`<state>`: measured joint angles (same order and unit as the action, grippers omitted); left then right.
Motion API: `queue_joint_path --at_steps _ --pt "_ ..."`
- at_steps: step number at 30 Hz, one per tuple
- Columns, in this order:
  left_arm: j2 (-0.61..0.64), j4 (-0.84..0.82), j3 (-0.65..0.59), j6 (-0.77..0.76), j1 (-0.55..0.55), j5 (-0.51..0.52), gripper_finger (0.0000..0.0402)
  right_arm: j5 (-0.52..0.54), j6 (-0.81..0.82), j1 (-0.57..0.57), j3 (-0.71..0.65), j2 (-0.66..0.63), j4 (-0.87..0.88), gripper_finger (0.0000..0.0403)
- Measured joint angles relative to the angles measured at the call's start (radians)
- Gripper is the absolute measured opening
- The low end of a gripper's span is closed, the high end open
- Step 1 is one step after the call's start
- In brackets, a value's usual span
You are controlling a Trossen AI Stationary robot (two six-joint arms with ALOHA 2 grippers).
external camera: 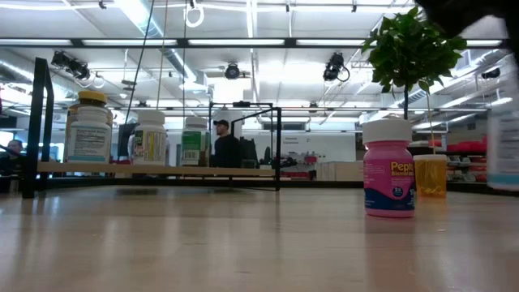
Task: Pick and place medicine bottles onto shelf by color
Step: Put the light blue medicine bottle on the shelf
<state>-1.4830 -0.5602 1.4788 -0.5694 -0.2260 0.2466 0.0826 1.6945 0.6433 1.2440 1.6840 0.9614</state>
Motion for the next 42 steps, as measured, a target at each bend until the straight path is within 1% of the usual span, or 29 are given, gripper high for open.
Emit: queue_joint_path --at_steps 5,7,9,14,16,23,28,31,37,42 --pt "0.044 -0.027 0.000 -0.048 0.000 -0.001 0.0364 -0.002 -0.164 -0.099 0.077 -0.001 0.183 0.0195" --pt "0.059 -0.042 0.000 -0.050 0.000 0.000 0.0364 0.005 -0.253 -0.148 0.103 -0.001 0.201 0.0195" --pt "0.072 -0.048 0.000 -0.052 0.000 -0.001 0.0364 0.006 -0.344 -0.207 0.120 -0.001 0.181 0.0195" --pt "0.100 -0.078 -0.002 -0.052 0.000 -0.002 0.0364 -0.018 -0.533 -0.356 0.123 -0.002 0.061 0.0195" --pt "0.114 -0.068 0.000 -0.051 0.000 0.000 0.0364 -0.021 -0.597 -0.413 0.123 -0.002 0.014 0.0195" --pt "0.153 -0.140 -0.002 -0.029 0.018 0.003 0.0364 -0.042 -0.787 -0.580 0.123 0.008 -0.102 0.0195" --pt "0.151 -0.140 -0.001 -0.013 0.040 0.007 0.0364 -0.090 -0.860 -0.668 0.123 0.058 -0.164 0.0195" --pt "0.152 -0.149 -0.001 -0.013 0.051 0.008 0.0364 -0.119 -0.891 -0.698 0.123 0.104 -0.197 0.0196" --pt "0.152 -0.162 -0.001 -0.015 0.057 0.007 0.0364 -0.124 -0.912 -0.720 0.122 0.164 -0.205 0.0196" --pt "0.151 -0.178 -0.001 -0.021 0.057 0.006 0.0364 -0.108 -0.913 -0.720 0.122 0.166 -0.237 0.0196"
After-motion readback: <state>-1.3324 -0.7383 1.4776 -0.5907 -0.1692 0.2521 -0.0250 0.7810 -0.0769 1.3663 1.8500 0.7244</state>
